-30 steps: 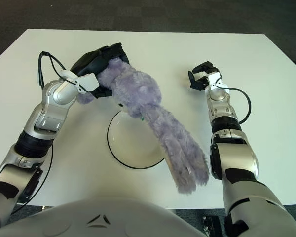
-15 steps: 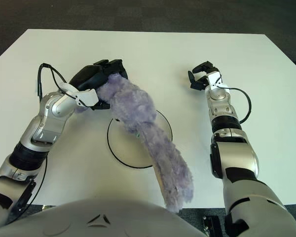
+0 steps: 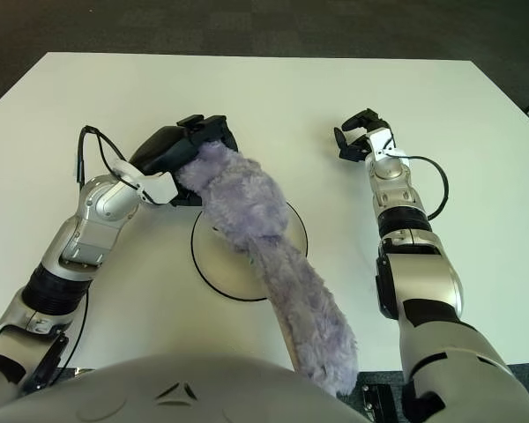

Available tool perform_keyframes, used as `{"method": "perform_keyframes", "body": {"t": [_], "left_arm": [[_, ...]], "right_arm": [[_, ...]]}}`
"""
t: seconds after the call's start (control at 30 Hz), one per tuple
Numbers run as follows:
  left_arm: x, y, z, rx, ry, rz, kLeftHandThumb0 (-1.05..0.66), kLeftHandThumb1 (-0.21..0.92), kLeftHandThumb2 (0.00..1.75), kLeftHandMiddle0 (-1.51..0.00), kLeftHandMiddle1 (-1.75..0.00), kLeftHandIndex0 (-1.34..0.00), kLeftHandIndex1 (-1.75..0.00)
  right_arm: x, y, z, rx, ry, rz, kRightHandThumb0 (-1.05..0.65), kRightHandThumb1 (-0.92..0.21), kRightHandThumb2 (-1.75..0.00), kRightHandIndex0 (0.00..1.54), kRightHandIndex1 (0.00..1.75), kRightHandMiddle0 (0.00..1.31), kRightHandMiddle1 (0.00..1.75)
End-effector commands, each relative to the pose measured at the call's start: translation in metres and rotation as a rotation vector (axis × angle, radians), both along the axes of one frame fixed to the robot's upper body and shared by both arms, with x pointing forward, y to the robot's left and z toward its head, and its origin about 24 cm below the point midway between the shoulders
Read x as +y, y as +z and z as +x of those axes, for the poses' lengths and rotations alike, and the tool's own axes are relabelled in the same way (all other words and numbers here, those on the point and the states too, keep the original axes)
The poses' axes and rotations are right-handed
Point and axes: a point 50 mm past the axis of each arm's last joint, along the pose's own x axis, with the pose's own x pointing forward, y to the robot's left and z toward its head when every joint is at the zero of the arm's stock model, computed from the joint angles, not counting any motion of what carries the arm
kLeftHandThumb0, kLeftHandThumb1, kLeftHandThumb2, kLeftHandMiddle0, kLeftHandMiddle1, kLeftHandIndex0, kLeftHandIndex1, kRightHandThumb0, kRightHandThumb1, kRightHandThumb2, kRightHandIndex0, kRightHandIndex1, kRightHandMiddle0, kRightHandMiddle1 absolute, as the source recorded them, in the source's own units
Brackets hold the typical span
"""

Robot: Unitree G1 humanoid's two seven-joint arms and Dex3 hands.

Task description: Put the doll into the plate.

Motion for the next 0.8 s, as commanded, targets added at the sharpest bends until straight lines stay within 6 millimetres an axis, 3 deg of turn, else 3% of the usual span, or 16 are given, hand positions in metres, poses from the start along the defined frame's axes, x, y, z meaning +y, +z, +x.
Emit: {"method": "perform_keyframes", "body": {"t": [0.0,0.27,0.43,0.67,0.77], "left_arm": [[-0.002,-0.002,-0.005,0.004,-0.035,0.010,-0.01,0.33,1.24,-0.60,-1.75,-0.51,-1.53],[-0.006,-0.005,-0.009,-0.001,-0.069,0.030,-0.01,0.34,1.22,-0.58,-1.75,-0.51,-1.51],[-0.010,-0.006,-0.013,0.007,-0.087,0.028,-0.01,0.34,1.21,-0.57,-1.75,-0.55,-1.48],[-0.012,-0.007,-0.018,0.019,-0.104,0.009,-0.01,0.34,1.20,-0.56,-1.75,-0.58,-1.45],[-0.013,-0.008,-0.020,0.025,-0.114,0.002,-0.01,0.34,1.21,-0.57,-1.75,-0.56,-1.48]], "right_arm": [[0.004,-0.065,-0.033,0.289,0.017,0.015,-0.01,-0.59,-1.00,0.31,1.75,0.29,1.75],[0.004,-0.066,-0.033,0.311,0.013,0.054,-0.01,-0.62,-0.96,0.29,1.75,0.27,1.75],[0.003,-0.066,-0.033,0.312,-0.007,0.091,-0.01,-0.63,-0.94,0.44,1.68,0.16,1.75],[0.004,-0.066,-0.033,0.305,-0.012,0.089,-0.01,-0.57,-1.02,0.47,1.70,0.18,1.75],[0.005,-0.066,-0.033,0.301,-0.011,0.087,-0.01,-0.59,-0.96,0.50,1.61,0.19,1.75]]}}
